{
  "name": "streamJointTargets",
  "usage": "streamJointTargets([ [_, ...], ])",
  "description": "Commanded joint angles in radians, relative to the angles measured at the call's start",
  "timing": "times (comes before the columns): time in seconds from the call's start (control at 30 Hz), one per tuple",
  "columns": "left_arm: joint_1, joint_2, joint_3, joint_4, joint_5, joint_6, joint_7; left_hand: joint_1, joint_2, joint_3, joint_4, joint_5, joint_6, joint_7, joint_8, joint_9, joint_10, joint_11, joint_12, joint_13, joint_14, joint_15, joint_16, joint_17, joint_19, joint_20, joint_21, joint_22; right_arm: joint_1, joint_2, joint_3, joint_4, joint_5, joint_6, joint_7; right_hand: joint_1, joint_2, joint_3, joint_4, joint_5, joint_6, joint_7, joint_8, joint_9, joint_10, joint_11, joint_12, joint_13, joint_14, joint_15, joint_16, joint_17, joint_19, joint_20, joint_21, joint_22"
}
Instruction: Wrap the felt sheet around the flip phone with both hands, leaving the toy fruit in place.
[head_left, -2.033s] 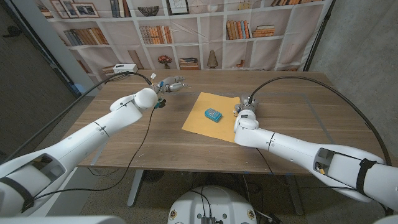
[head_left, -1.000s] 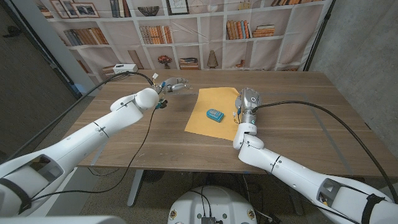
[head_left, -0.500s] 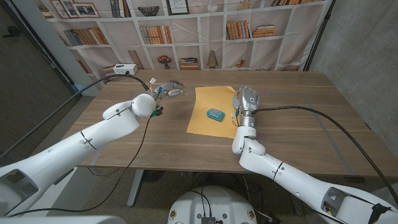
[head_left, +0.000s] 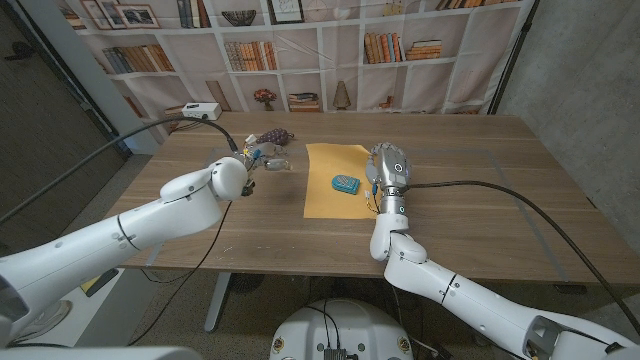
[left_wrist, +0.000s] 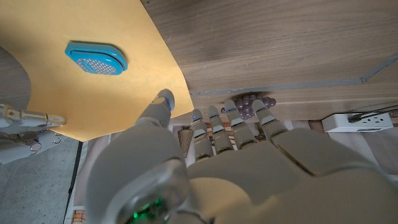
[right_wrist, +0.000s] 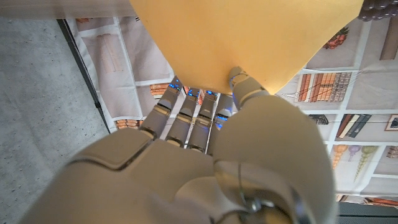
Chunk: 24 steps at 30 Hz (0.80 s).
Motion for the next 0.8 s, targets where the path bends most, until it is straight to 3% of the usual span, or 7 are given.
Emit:
streamJointTargets([
  [0.03,-0.018,0.042,0.045,-0.056,0.064,0.041,-0.082,0.013,-0.006,-0.001,0.007,-0.002,0.001,0.007,0.004,0.005,0.011,0.001,-0.001,0.006,0.014,-0.024,0.007,0.006,0.008,0.000,0.006,0.006,-0.045,-0.004,-0.025,-0.037,-0.050,0.022,0.029,0.005,-0.008,0.011,0.000,-0.004,0.133,-0.020,0.005,0.002,0.016,-0.001,0.003,0.002,0.013,-0.083,-0.003,0.000,-0.005,0.000,-0.001,0.002],
  [0.2,-0.042,0.057,0.088,-0.083,0.130,0.073,-0.126,0.017,-0.017,-0.015,0.011,-0.006,0.009,-0.001,0.007,0.005,0.031,-0.002,0.006,0.009,0.038,-0.032,0.019,0.012,0.008,0.000,0.013,0.014,-0.056,-0.013,-0.037,-0.051,-0.068,0.022,0.057,0.007,-0.011,0.015,0.000,-0.005,0.138,-0.018,0.004,0.001,0.024,-0.004,0.003,0.002,0.015,-0.086,-0.007,-0.002,-0.007,0.001,-0.004,0.002],
  [0.4,-0.094,0.066,0.174,-0.111,0.262,0.113,-0.215,0.022,-0.020,-0.027,0.017,-0.011,-0.012,-0.006,-0.002,0.006,0.021,0.016,0.002,0.013,0.024,-0.015,0.018,0.019,-0.008,0.029,0.016,0.024,-0.068,-0.020,-0.043,-0.065,-0.079,0.021,0.087,0.008,-0.015,0.018,0.000,-0.006,0.143,-0.019,0.004,0.000,0.027,-0.004,0.002,0.002,0.016,-0.086,-0.009,-0.003,-0.010,0.001,-0.006,0.002],
  [0.5,-0.118,0.066,0.217,-0.120,0.341,0.128,-0.271,0.023,-0.033,-0.038,0.016,-0.012,-0.015,-0.015,-0.002,0.007,0.014,0.010,0.000,0.016,0.013,-0.014,0.015,0.022,-0.023,0.031,0.016,0.029,-0.073,-0.024,-0.046,-0.068,-0.086,0.023,0.098,0.009,-0.017,0.020,0.000,-0.007,0.145,-0.019,0.003,0.000,0.027,-0.006,0.000,0.002,0.015,-0.086,-0.012,-0.004,-0.012,0.001,-0.008,0.002],
  [0.6,-0.152,0.066,0.269,-0.129,0.441,0.141,-0.357,0.031,-0.073,-0.063,0.012,-0.008,-0.009,-0.039,0.003,0.008,0.007,-0.002,-0.001,0.023,-0.001,-0.021,0.012,0.026,-0.046,0.028,0.019,0.042,-0.079,-0.031,-0.045,-0.074,-0.086,0.030,0.112,0.009,-0.018,0.022,0.001,-0.007,0.146,-0.018,0.002,-0.001,0.030,-0.004,-0.001,0.002,0.016,-0.086,-0.013,-0.005,-0.012,0.001,-0.008,0.002],
  [0.8,-0.205,0.041,0.375,-0.124,0.744,0.162,-0.594,0.054,-0.108,-0.082,0.007,0.002,0.004,-0.075,0.012,0.009,0.018,-0.012,0.007,0.032,-0.015,-0.025,0.008,0.029,-0.056,0.034,0.026,0.055,-0.090,-0.035,-0.043,-0.072,-0.085,0.045,0.125,0.010,-0.021,0.026,0.002,-0.008,0.152,-0.018,0.001,-0.001,0.032,-0.012,-0.003,0.002,0.016,-0.088,-0.016,-0.006,-0.014,0.002,-0.010,0.002],
])
